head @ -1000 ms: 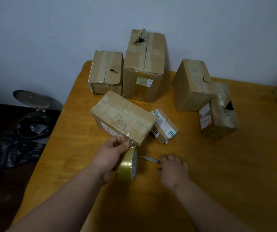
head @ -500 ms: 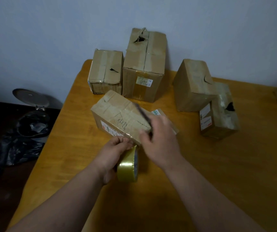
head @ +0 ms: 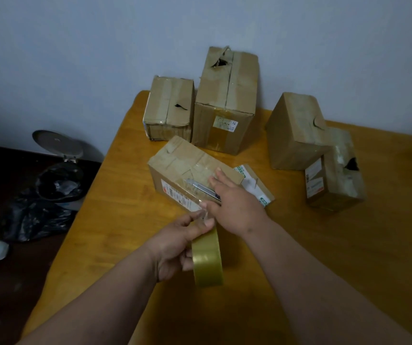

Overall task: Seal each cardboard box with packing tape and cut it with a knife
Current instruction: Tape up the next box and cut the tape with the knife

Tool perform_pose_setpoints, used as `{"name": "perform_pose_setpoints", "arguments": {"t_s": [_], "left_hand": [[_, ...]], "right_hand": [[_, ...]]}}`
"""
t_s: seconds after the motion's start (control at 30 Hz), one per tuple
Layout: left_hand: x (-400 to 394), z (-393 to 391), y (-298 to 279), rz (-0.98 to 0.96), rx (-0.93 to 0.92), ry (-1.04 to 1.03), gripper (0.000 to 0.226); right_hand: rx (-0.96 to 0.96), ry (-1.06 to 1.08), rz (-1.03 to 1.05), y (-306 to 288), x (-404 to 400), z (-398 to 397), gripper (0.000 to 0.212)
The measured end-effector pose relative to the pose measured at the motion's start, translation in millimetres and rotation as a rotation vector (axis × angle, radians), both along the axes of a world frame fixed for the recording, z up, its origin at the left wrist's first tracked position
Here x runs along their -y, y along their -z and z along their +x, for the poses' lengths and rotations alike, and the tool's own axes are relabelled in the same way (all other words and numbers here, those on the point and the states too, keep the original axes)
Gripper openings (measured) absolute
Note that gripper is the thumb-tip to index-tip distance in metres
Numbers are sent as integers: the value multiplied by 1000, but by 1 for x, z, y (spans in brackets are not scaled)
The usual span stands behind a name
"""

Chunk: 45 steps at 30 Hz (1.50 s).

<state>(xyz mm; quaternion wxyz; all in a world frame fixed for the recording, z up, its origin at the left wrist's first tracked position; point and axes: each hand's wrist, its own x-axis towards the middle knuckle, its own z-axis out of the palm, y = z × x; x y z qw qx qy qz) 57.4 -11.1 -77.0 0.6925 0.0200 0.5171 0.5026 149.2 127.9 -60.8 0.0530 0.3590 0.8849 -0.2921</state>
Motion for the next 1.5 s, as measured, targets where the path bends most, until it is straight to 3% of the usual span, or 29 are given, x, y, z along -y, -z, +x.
{"name": "perform_pose_setpoints", "arguments": {"t_s": [0.2,0.3,0.37,0.5,0.93,1.03,1.23,1.5], "left_hand": [[8,-8,8,131,228,14,56],[6,-3,10,94,144,-37,67],[5,-1,12,67,102,-87,78],[4,0,12,69,84,-104,90],[6,7,4,68,88,-92,86],[4,8,3,85,110,-77,81],[3,7,4,68,111,-86,95],[5,-6,4,60,109,-55,87]], "right_hand": [[51,-12,-26,-8,-1,-3,68],[-52,55,-74,-25,-3,1,54],[-91,85,0,-40,-1,10,37],[166,-100,220,-60,11,35,18],[371,-291,501,-83,44,26,21],[427,-343,512,-79,46,19,19],[456,-359,512,-81,43,24,20],[742,-359,400,-84,24,43,27]]}}
